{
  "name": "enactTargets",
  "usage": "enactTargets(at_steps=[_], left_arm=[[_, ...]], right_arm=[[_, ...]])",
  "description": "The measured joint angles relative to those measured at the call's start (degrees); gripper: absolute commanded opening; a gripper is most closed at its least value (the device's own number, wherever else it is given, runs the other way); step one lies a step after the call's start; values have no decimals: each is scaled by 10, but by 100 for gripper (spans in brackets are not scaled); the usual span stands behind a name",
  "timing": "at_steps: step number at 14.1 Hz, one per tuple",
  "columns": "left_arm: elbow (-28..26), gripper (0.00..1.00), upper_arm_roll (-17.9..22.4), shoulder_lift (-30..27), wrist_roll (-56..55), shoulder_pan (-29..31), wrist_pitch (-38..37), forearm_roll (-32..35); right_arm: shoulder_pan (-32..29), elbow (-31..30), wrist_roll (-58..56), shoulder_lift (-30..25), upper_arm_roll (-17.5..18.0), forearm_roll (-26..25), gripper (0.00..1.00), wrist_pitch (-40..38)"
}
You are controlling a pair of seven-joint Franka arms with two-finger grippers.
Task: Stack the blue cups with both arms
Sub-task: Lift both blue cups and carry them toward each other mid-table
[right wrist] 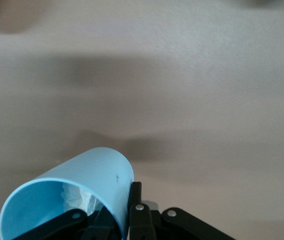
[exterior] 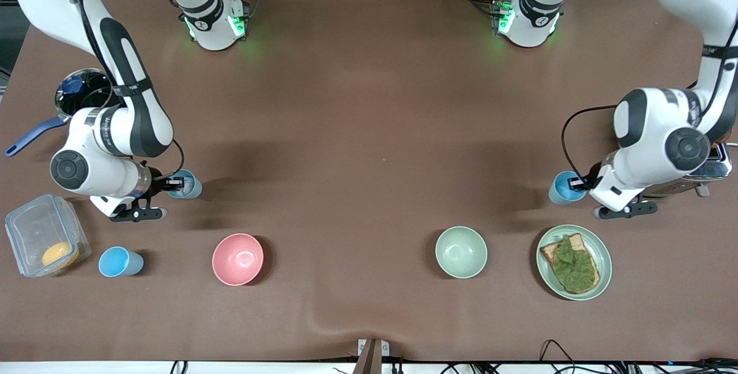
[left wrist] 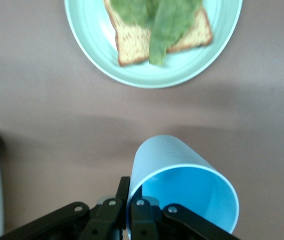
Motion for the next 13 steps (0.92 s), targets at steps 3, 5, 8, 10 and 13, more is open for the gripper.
enactTargets(at_steps=[3,5,8,10,13], left_arm=[[2,0,-3,-37,-27,-1,0,-23],[1,0,-18,-53,-58,-2,-1,-25],[1,0,-61,-59,-117,-4,-1,-26],[1,0,-89,-59,-147,-5,-3,-26],[8,0,-126,-59,-174,-6,-22,-33]], right_arm=[[32,7,11,-16,4,15,0,-23],[55,7,14,-20,6,62,0,-28],[105,7,87,-20,8,92,0,-27],[162,8,175,-20,10,93,0,-10],[257,8,307,-19,12,98,0,50]])
